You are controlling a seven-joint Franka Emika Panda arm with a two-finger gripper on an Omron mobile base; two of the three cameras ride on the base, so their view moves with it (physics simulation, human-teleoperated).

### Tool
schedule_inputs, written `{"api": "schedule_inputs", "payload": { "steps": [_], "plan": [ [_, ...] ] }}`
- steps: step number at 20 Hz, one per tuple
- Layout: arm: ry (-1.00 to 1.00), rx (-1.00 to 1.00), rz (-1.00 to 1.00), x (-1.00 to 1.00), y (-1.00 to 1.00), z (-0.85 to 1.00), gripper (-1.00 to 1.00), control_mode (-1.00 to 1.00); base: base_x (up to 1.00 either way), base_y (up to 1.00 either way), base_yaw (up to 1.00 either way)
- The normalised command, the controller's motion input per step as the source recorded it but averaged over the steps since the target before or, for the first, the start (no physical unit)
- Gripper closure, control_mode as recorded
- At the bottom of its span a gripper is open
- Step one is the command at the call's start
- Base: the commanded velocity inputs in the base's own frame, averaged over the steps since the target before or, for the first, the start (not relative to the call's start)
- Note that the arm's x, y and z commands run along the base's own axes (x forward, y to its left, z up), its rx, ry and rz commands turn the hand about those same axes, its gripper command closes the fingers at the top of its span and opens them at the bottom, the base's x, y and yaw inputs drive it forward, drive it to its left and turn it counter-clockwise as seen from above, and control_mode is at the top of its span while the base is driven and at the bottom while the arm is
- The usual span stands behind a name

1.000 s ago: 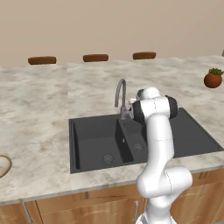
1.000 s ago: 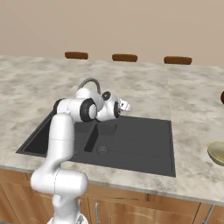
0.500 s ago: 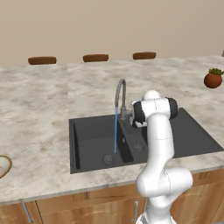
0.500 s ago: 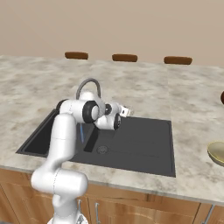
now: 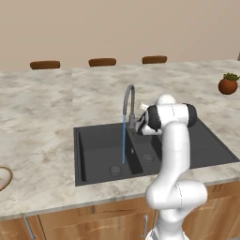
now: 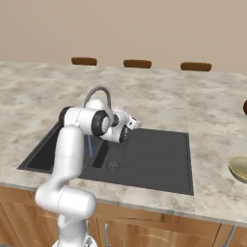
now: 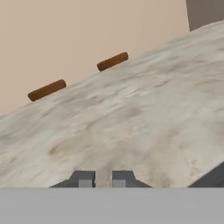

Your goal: Rinse each bowl for a few seconds and place them down in the sink or on the counter.

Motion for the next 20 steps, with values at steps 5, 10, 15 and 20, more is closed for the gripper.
{"api": "schedule_inputs", "payload": {
  "steps": [5, 10, 15, 20],
  "plan": [
    [0.01, 0.22, 0.03, 0.00, -0.48, 0.82, 1.00, -1.00, 0.00, 0.00, 0.00],
    [0.04, 0.21, 0.03, -0.05, -0.47, 0.85, 1.00, -1.00, 0.00, 0.00, 0.00],
    [0.04, 0.23, 0.01, -0.26, -0.31, 0.81, 1.00, -1.00, 0.00, 0.00, 0.00],
    [0.06, 0.23, -0.02, -0.45, -0.22, 0.79, 1.00, -1.00, 0.00, 0.00, 0.00]
  ]
}}
